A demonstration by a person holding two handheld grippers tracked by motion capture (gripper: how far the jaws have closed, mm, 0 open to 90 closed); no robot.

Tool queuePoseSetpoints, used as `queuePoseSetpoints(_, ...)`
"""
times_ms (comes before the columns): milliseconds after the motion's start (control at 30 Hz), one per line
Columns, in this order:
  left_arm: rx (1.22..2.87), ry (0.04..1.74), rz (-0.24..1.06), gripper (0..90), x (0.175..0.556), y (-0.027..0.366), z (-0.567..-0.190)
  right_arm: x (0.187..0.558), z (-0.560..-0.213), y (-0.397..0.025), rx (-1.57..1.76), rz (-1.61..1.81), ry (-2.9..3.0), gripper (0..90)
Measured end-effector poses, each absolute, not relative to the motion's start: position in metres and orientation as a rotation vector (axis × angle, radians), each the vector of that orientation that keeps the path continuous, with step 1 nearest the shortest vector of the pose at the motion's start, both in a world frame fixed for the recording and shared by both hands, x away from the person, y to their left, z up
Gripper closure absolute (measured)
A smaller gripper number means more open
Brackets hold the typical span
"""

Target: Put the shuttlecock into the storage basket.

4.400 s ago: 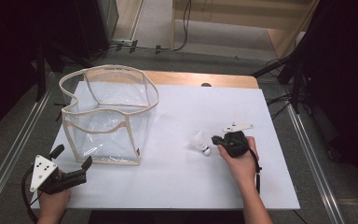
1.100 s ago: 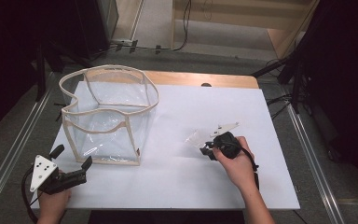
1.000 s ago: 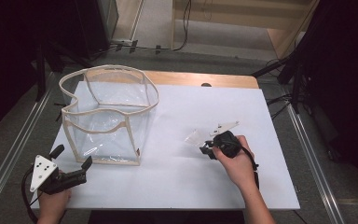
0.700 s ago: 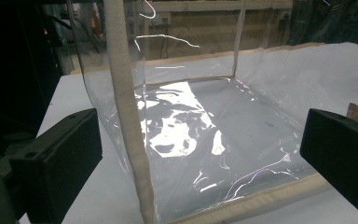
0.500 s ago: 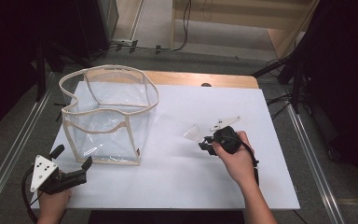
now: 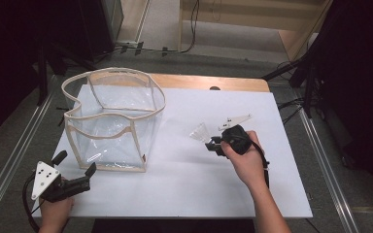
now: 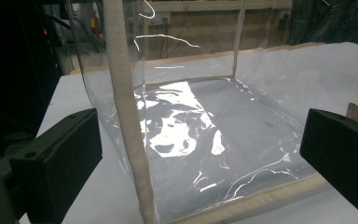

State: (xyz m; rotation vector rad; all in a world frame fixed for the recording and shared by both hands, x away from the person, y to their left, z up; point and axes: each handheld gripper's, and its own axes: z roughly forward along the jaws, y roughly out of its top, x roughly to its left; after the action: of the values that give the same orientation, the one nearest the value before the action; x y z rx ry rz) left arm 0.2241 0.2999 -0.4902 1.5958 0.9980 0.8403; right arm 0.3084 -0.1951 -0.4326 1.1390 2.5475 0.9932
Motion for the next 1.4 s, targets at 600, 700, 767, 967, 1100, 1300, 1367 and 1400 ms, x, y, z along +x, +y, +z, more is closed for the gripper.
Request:
queuePoseSetpoints(600, 1.596, 0.997, 0.835, 0.0, 0.224, 0.300, -0.490, 0.319, -0.413, -0.188, 1.122, 1.051, 2.531, 62.2)
queuePoseSetpoints(700, 1.597, 0.997, 0.836, 0.0, 0.225, 0.300, -0.490, 0.320, -0.410, -0.187, 1.123, 1.062, 2.527, 62.2)
queuePoseSetpoints(767, 1.599, 0.998, 0.836, 0.0, 0.225, 0.300, -0.490, 0.321, -0.407, -0.187, 1.118, 1.067, 2.527, 62.2)
queuePoseSetpoints(967, 1.597, 0.997, 0.835, 0.0, 0.225, 0.300, -0.490, 0.323, -0.401, -0.184, 1.109, 1.077, 2.522, 62.2)
queuePoseSetpoints(1100, 1.599, 0.998, 0.836, 0.0, 0.225, 0.300, -0.490, 0.324, -0.397, -0.183, 1.105, 1.085, 2.525, 62.2)
queuePoseSetpoints(1300, 1.595, 1.000, 0.833, 0.0, 0.225, 0.301, -0.490, 0.325, -0.391, -0.183, 1.092, 1.093, 2.522, 62.2)
queuePoseSetpoints(1367, 1.597, 1.002, 0.837, 0.0, 0.225, 0.301, -0.490, 0.326, -0.389, -0.183, 1.090, 1.098, 2.520, 62.2)
queuePoseSetpoints(1400, 1.597, 1.004, 0.838, 0.0, 0.225, 0.300, -0.490, 0.326, -0.388, -0.183, 1.088, 1.106, 2.516, 62.2)
